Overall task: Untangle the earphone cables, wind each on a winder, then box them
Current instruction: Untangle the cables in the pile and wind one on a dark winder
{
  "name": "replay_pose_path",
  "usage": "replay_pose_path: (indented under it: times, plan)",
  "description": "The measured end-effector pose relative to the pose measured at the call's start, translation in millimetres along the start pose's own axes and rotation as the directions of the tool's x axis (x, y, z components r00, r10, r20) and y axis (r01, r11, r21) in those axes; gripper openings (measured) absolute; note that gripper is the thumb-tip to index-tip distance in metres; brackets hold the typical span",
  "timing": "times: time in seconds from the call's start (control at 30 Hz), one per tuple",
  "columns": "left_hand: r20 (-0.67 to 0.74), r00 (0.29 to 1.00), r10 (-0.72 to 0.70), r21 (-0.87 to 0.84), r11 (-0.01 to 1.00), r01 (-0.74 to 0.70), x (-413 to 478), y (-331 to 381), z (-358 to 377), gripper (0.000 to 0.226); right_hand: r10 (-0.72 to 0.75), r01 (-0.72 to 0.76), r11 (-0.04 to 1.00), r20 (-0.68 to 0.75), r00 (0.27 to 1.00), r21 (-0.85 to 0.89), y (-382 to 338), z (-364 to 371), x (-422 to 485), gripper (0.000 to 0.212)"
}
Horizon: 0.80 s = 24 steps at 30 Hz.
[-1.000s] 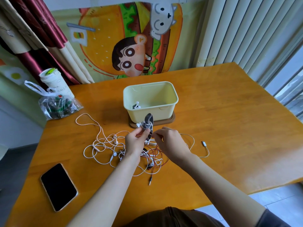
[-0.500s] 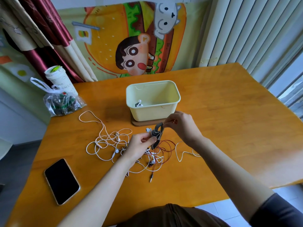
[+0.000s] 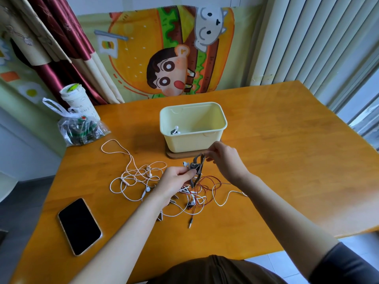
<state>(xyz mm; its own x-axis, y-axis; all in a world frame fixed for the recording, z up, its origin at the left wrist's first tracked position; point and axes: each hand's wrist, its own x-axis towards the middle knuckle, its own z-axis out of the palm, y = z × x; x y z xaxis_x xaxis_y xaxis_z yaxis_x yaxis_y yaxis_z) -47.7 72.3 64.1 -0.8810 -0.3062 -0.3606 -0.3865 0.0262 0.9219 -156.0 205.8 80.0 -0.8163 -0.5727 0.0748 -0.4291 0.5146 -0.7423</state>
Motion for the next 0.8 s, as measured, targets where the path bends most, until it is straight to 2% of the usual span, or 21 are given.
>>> replay_pose_path:
  times: [0.1, 0.27, 0.47, 0.6, 0.8]
  plan:
    - [-0.016, 1.0, -0.005, -0.07, 0.998, 0.004, -1, 4, 1, 0.012, 0.024, -0.023, 0.999, -0.011, 1.0, 0.022, -1, 1, 0, 0.013]
    - [0.046, 0.996, -0.071, -0.067, 0.995, 0.074, -4, 7, 5, 0.01, 0.068, -0.07, 0.995, 0.034, 0.997, 0.069, 1, 6, -1, 0.012]
    - [0.049, 0.993, -0.104, -0.124, 0.986, 0.11, -4, 5, 9, 0.008, 0.122, -0.121, 0.976, 0.003, 0.993, 0.181, 2, 6, -3, 0.012]
    - [0.068, 0.987, -0.146, -0.195, 0.968, 0.156, -2, 3, 9, 0.008, 0.102, -0.098, 0.97, -0.005, 0.995, 0.221, 1, 5, -6, 0.013]
    - [0.081, 0.979, -0.185, -0.319, 0.926, 0.201, 3, 0, 13, 0.012, 0.069, -0.038, 0.967, -0.112, 0.991, 0.253, 0, 11, -6, 0.01]
